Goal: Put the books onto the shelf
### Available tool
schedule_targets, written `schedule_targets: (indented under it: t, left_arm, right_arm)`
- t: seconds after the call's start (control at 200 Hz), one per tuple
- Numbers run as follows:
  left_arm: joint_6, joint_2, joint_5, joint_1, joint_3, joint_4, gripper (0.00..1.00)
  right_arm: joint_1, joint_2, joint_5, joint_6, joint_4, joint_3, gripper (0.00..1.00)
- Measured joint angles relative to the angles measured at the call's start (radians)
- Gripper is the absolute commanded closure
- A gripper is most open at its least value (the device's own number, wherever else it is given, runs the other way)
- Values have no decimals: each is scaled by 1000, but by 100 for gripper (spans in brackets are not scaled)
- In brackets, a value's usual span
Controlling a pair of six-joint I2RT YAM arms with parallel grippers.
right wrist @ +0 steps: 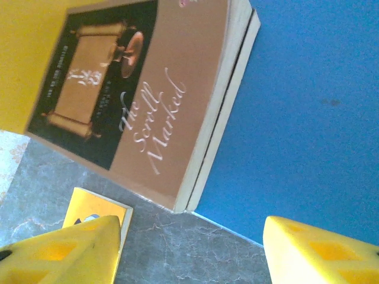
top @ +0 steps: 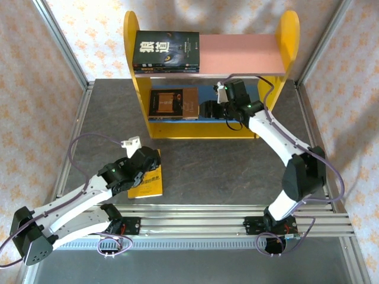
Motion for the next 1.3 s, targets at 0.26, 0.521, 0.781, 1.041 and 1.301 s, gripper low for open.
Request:
schedule_targets:
  t: [0.26, 0.521, 0.781, 1.041, 1.301]
  left_arm:
    - [-49, 76, 14, 29, -44, -62, 19]
    - [-39, 235, 89, 52, -45, -51, 19]
    - [-11, 349, 180, 54, -43, 2, 20]
    - [41, 463, 307, 58, 0, 89, 22]
    - [68, 563, 383, 55, 67, 227, 25]
  right_arm:
    - [6, -143, 26, 8, 129, -203, 35]
    - [38, -245, 62, 60, 264, -500, 35]
    - [105, -258, 67, 116, 335, -620, 35]
    - [111, -258, 63, 145, 365, -633, 35]
    - [111, -258, 63, 156, 367, -633, 35]
